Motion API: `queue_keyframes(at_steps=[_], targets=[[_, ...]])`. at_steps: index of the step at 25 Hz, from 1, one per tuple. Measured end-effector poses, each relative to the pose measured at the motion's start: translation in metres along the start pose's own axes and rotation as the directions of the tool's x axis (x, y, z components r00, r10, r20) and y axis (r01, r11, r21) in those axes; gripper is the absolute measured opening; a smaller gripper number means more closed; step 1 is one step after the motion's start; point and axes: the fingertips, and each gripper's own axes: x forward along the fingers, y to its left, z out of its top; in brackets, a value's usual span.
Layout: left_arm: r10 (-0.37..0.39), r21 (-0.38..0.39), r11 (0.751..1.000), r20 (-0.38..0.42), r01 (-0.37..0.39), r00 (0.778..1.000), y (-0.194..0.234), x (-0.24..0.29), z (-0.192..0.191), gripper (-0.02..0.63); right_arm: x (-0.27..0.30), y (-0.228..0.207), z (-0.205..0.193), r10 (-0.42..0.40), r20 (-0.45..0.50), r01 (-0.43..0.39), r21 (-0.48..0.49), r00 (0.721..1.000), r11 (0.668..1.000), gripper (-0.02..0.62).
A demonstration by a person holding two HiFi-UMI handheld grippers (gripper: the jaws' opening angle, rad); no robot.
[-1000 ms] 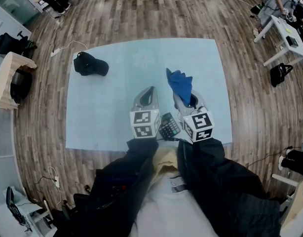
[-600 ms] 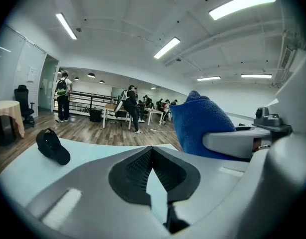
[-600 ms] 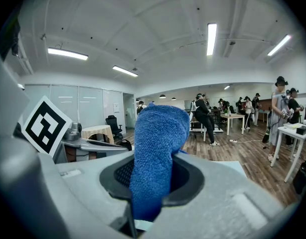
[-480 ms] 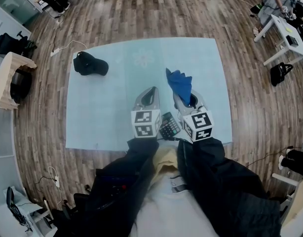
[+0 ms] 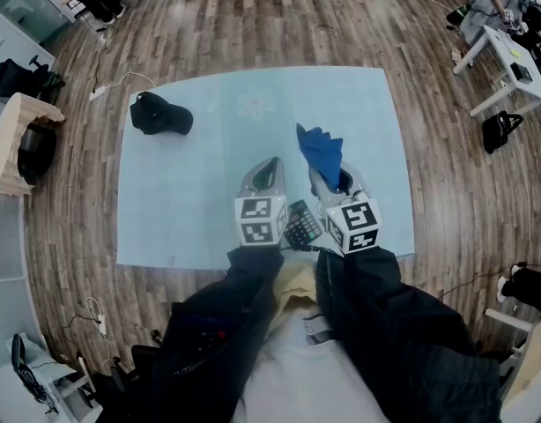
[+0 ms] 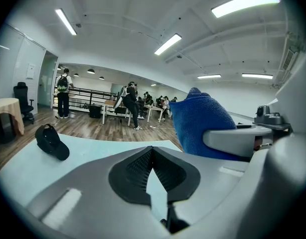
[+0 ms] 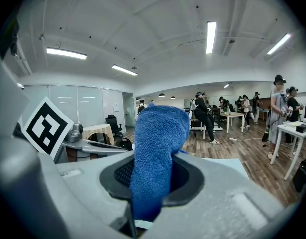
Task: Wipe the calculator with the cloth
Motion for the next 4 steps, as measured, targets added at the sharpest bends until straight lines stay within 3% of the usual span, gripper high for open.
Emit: queue_keyframes(at_steps=[4], targets=[[-0.003,-0.002,1.000,-0.006,0.003,1.000,-0.0005,-0.0017,-0.0031,-0.003,-0.0006,0.0030,-0.0029,0.002,-0.006,-0.002,0.001,1.000,1.000,0.091]])
